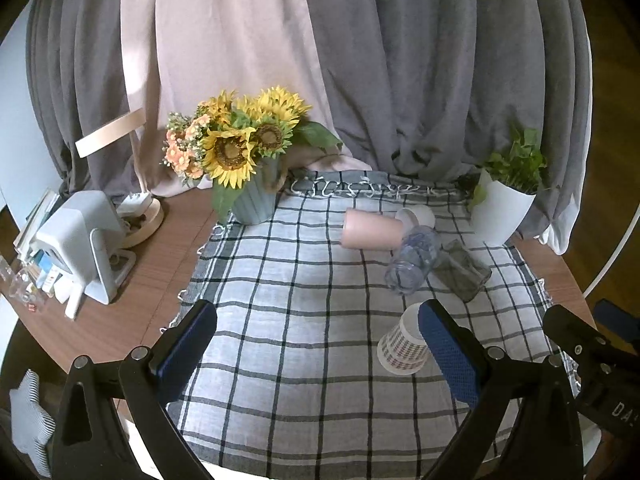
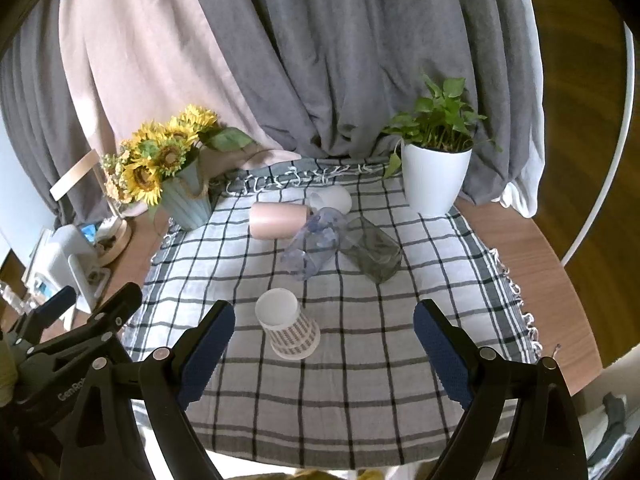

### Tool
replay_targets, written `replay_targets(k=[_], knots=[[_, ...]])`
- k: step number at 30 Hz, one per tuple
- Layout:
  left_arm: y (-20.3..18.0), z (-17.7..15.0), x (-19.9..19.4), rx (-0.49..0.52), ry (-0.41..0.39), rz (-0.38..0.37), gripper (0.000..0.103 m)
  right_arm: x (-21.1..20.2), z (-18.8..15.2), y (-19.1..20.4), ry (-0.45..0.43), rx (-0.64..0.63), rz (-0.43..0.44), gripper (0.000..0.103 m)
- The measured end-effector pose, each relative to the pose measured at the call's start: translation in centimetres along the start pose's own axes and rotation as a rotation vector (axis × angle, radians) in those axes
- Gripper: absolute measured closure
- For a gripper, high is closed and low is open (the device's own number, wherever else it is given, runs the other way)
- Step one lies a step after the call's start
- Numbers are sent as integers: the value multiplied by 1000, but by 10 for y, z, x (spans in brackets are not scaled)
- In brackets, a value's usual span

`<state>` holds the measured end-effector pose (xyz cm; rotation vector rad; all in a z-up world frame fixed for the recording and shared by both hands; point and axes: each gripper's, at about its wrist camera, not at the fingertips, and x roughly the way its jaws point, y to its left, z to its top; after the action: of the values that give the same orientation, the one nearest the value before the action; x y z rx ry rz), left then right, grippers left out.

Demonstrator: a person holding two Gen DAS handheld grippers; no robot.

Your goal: Flip cup upside down

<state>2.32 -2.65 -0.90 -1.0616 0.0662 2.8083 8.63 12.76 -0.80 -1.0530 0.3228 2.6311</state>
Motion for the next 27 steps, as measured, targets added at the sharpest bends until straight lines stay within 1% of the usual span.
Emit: replay_targets(k=[6, 27], knots=[[-1, 0, 0, 5, 0, -8, 0, -2, 0, 1, -3, -2, -2, 12], [0, 0, 3, 3, 6, -2, 0, 0, 0, 2, -2, -5, 3, 12]])
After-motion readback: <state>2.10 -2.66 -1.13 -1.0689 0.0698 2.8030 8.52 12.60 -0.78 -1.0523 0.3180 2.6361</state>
